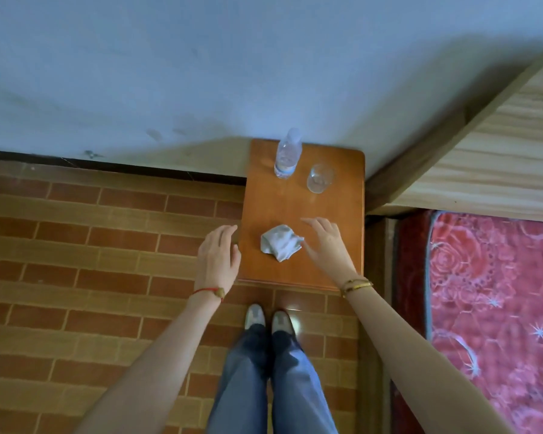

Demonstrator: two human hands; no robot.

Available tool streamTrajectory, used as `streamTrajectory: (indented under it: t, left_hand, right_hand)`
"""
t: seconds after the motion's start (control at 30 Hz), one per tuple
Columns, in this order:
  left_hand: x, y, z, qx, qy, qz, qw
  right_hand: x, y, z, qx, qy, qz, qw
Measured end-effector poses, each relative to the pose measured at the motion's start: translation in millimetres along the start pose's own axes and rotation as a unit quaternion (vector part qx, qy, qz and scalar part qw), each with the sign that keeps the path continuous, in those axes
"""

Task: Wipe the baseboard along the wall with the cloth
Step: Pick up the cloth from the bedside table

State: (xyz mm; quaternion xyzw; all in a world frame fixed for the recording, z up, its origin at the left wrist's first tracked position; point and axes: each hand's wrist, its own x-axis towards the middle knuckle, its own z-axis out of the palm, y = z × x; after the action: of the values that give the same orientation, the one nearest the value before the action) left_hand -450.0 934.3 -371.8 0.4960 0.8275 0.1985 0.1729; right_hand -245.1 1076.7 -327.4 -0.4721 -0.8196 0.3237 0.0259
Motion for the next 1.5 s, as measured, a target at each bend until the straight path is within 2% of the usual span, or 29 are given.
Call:
streamTrajectory:
  t: [0.2,0.37,0.63,0.77,0.9,1.07,1.3,1.5]
  left_hand:
    - [23.7,-39.3,94.2,0.001,-0.039,-0.018,0.999]
    - [18.7,-64.2,141.0,-0.006,-0.056,-0.035,0.998]
    - [11.0,-75.4,164.6,-0.018,-0.042,-0.033,0.998]
    - [10.8,-75.5,160.5,-0.010,-0.062,-0.040,0.997]
    - [15.0,-65.2,135.1,0.001,-0.072,-0.051,0.996]
    - [13.0,-42.2,66.4,-0.004,-0.053,-0.045,0.998]
    - [-28.7,2.1,-57.0,-0.017,0.018,-0.009,1.000]
    - [-93.7,39.7,-142.8,-0.028,0.063,0.000,0.998]
  right_hand:
    - [55.0,44.5,81.1,-0.014,-0.057,-0.033,0.998]
    - [70.4,69.7,132.8,-0.039,-0.076,-0.041,0.995]
    - [78.8,74.0,156.8,-0.086,-0.013,-0.062,0.994]
    - [77.7,70.2,154.3,-0.100,0.001,-0.056,0.993]
    - [67.5,58.1,137.0,-0.051,-0.011,-0.011,0.999]
    - [39.8,19.1,82.0,0.046,-0.004,0.005,0.999]
    - [-21.0,-49.2,-10.6,0.107,0.051,-0.055,0.991]
    - [-77.1,-96.0,-67.5,0.100,0.086,-0.118,0.984]
